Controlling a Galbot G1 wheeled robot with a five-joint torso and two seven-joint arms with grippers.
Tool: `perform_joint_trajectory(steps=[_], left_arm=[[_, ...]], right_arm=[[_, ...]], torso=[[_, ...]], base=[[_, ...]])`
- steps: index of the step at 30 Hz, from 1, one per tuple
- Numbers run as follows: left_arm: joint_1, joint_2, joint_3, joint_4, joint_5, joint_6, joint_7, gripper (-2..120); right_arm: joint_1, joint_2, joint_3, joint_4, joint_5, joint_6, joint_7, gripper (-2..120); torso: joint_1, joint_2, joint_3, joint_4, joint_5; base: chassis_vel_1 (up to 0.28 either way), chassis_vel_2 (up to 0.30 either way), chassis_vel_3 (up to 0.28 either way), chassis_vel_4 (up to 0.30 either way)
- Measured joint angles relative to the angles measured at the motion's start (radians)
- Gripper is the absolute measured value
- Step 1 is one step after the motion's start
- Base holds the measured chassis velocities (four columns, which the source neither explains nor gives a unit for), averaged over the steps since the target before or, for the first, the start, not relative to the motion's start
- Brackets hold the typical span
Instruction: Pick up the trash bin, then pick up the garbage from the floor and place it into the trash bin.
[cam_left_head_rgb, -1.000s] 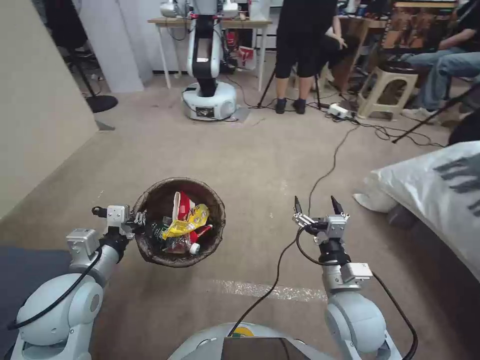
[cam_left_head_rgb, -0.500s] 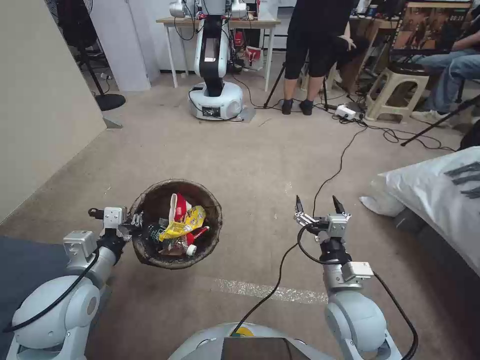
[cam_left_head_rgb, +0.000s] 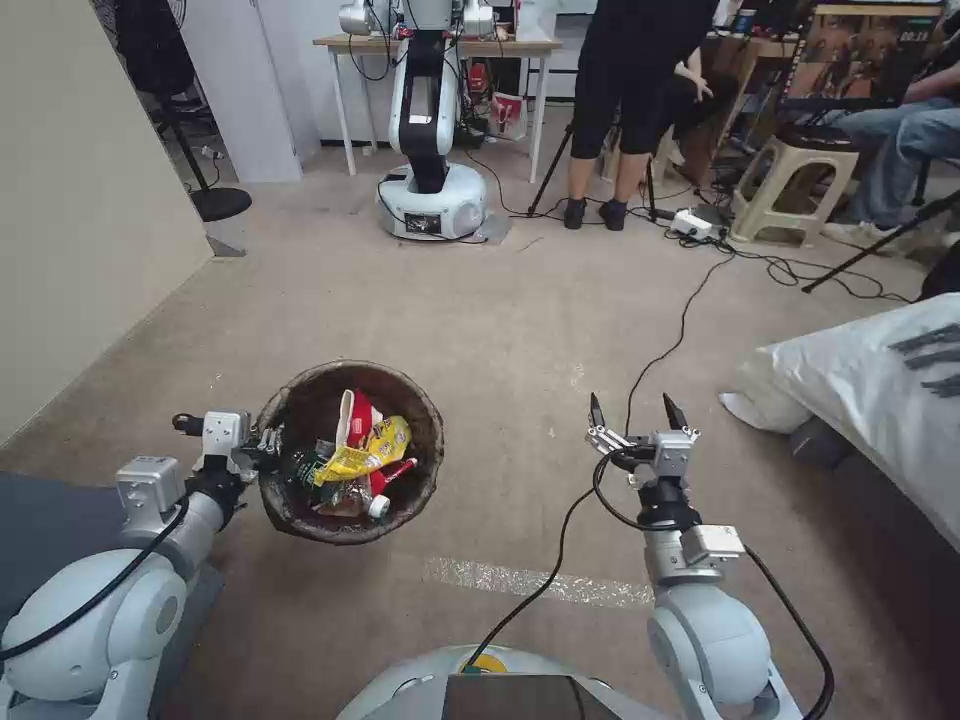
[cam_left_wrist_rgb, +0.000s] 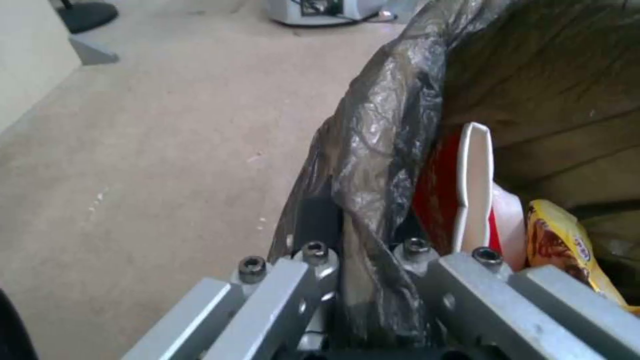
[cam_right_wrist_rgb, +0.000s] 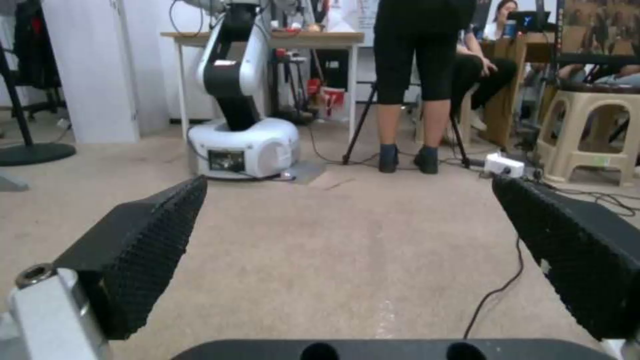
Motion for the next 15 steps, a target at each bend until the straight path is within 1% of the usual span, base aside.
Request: perform_joint_trajectory(steps=[4,6,15], left_arm=[[-0.003,0.0,0.029,0.019,-0.002,0.0,0.004,3],[0.004,0.003,0.038,0.027,-0.025,0.0,0.002,3],[0.017,0.003,0.058,0.057,-0.043,0.002,-0.007,3]], right_arm=[[-0.002,0.0,-0.002,-0.003,0.003,0.005,0.002,100],[0.002,-0.001,-0.006,-0.007,0.004,0.007,0.002,100],[0.019,-0.005,-0.024,-0.024,0.013,0.012,0.002,100]], torso=[[0.0,0.0,0.0,-0.0001,0.0],[0.0,0.0,0.0,-0.0001,0.0],[0.0,0.0,0.0,0.0,0.0001]], base=[[0.0,0.0,0.0,0.0],[0.0,0.0,0.0,0.0],[0.0,0.0,0.0,0.0]])
